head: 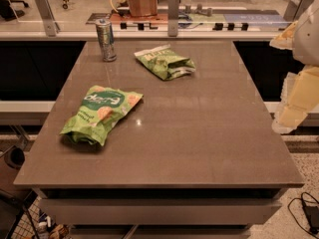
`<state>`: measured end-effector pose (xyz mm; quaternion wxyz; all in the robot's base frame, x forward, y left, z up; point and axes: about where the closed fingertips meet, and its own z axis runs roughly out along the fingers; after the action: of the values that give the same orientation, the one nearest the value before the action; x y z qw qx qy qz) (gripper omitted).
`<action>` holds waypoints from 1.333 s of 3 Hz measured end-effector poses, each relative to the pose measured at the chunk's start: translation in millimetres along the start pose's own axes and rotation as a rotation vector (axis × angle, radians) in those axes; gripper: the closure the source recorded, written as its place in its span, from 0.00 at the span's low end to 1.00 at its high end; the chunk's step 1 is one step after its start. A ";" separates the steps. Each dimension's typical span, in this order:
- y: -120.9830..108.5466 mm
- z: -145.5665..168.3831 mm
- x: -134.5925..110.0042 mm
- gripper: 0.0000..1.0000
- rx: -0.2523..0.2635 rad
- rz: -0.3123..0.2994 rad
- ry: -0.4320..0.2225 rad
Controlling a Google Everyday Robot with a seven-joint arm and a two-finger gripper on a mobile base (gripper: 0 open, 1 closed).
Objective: Pick green rice chip bag
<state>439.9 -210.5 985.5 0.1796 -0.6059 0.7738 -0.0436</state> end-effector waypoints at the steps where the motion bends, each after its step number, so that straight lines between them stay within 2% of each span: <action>1: -0.7 10.8 -12.6 0.00 0.015 -0.013 -0.051; 2: -6.3 35.3 -38.9 0.00 0.033 -0.013 -0.125; 3: -12.8 57.6 -70.4 0.00 0.055 0.017 -0.218; 4: -14.7 77.1 -104.6 0.00 0.046 0.042 -0.315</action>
Offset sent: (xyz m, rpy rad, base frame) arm 0.0555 0.0767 -0.0457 0.1965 -0.1172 0.0591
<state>499.9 -103.1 941.4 0.3134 -0.5848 0.7473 0.0377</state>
